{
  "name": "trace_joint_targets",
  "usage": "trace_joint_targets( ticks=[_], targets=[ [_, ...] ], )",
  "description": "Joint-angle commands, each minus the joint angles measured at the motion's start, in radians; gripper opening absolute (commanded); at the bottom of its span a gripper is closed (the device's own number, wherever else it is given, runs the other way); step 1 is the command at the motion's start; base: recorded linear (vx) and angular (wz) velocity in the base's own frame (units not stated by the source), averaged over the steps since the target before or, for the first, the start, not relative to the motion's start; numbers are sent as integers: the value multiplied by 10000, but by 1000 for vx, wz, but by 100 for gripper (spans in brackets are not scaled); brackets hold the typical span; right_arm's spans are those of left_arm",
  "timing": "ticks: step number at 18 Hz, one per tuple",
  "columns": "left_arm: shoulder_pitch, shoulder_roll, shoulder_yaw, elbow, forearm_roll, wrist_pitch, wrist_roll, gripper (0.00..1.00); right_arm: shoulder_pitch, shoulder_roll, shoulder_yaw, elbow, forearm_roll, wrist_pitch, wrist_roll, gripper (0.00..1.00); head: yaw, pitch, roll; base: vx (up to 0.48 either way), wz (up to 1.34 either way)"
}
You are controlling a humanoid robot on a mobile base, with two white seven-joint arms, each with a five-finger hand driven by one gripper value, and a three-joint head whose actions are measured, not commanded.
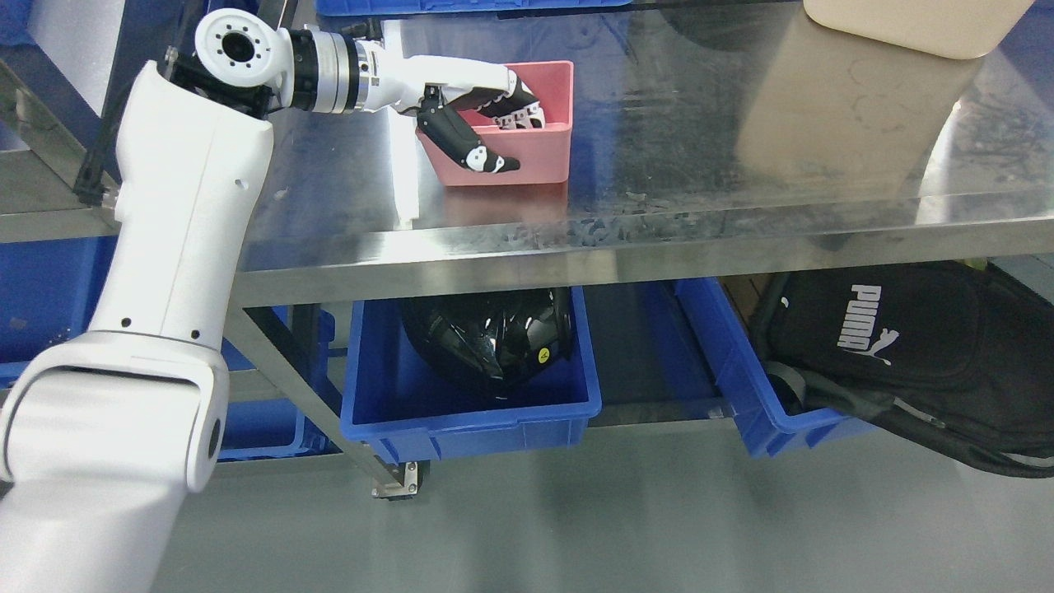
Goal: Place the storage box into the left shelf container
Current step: 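Lift the pink box off the table with the left hand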
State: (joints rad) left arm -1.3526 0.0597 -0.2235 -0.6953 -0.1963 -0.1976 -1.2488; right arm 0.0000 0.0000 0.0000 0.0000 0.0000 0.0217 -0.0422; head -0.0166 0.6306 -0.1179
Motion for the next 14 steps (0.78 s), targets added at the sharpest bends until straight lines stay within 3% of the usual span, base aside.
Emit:
trace_joint_targets(
  ticks=[1, 4, 8, 12, 14],
  targets=[
    [-49, -423, 3506, 986, 3308, 839, 170, 0, 92, -175, -46, -175, 15, -2, -8, 100, 0, 0, 0, 0, -73],
    [149, -423, 4121, 238, 4841, 1223, 262, 0, 92, -175, -46, -175, 15, -2, -8, 100, 0, 0, 0, -1, -74],
    [1404, -423, 3863, -2275, 7218, 1531, 1332, 0, 92, -175, -46, -175, 15, -2, -8, 100, 0, 0, 0, 0, -24],
    [4052, -423, 1782, -6227, 8635, 1333, 3935, 2, 92, -175, -46, -175, 15, -2, -8, 100, 0, 0, 0, -51, 80],
    [5343, -423, 478, -7462, 8621, 448, 5637, 2, 92, -175, -46, -175, 15, -2, -8, 100, 0, 0, 0, -99, 325]
  ],
)
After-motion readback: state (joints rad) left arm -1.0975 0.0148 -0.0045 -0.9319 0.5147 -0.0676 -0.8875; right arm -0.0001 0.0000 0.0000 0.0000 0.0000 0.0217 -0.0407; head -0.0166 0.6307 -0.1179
